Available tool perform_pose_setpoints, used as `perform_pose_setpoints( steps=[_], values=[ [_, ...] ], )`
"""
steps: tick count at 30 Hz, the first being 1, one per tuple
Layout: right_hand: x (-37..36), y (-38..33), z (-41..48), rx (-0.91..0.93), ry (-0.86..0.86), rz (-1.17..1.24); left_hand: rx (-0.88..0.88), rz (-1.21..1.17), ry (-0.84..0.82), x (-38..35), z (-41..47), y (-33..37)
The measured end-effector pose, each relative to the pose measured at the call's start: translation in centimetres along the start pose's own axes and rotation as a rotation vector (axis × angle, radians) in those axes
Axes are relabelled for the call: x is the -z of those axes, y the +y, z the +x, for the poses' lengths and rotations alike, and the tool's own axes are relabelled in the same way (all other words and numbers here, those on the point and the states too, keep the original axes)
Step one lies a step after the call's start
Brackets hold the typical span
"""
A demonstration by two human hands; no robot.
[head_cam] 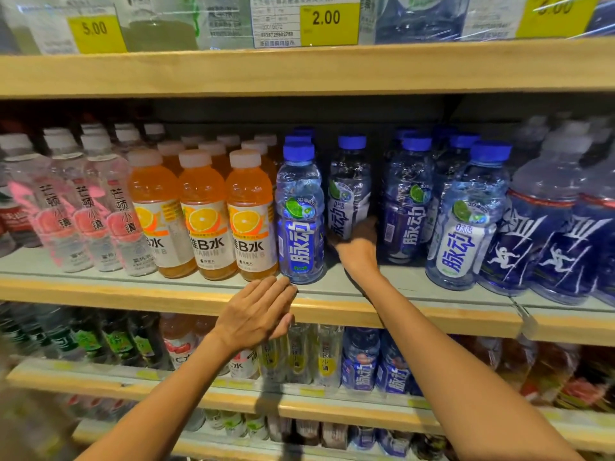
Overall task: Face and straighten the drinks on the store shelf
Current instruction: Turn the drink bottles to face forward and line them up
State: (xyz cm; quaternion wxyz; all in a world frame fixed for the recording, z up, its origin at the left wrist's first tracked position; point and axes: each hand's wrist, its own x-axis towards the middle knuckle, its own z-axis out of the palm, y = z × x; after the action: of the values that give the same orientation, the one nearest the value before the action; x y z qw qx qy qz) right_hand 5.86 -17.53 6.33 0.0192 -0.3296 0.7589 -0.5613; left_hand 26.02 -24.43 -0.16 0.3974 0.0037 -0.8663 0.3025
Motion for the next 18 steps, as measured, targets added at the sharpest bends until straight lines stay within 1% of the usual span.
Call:
perform_pose_setpoints(
  steps=[2,5,8,12,13,15,16,18],
  values=[
    [1.0,0.1,-1.5,0.029,0.006,0.020,0.028,-0.024,-0.037,0.5,0.3,0.1],
    [2.3,-0.1,-3.4,0.066,0.039,-0.044,0.080,-0.092,-0.091,1.3,0.7,0.3],
    [3.7,-0.4,-5.2,0.067,0.077,-0.071,0.134,-0.159,-0.110,2.0,1.1,0.4],
    [5.8,-0.9,-7.4,0.106,0.014,-0.004,0.196,-0.260,-0.140,3.5,1.8,0.7],
    [6.2,-1.0,-8.0,0.106,-0.007,0.024,0.248,-0.301,-0.137,4.1,2.2,0.7],
    [6.9,-1.2,-9.1,0.099,-0.048,0.095,0.433,-0.424,-0.089,5.5,3.6,1.1],
    [7.2,-1.4,-9.6,0.097,-0.071,0.134,0.553,-0.533,-0.044,6.2,4.7,1.4],
    [7.5,-1.8,-10.8,0.091,-0.130,0.230,0.814,-0.871,0.062,7.7,7.7,1.7]
  ],
)
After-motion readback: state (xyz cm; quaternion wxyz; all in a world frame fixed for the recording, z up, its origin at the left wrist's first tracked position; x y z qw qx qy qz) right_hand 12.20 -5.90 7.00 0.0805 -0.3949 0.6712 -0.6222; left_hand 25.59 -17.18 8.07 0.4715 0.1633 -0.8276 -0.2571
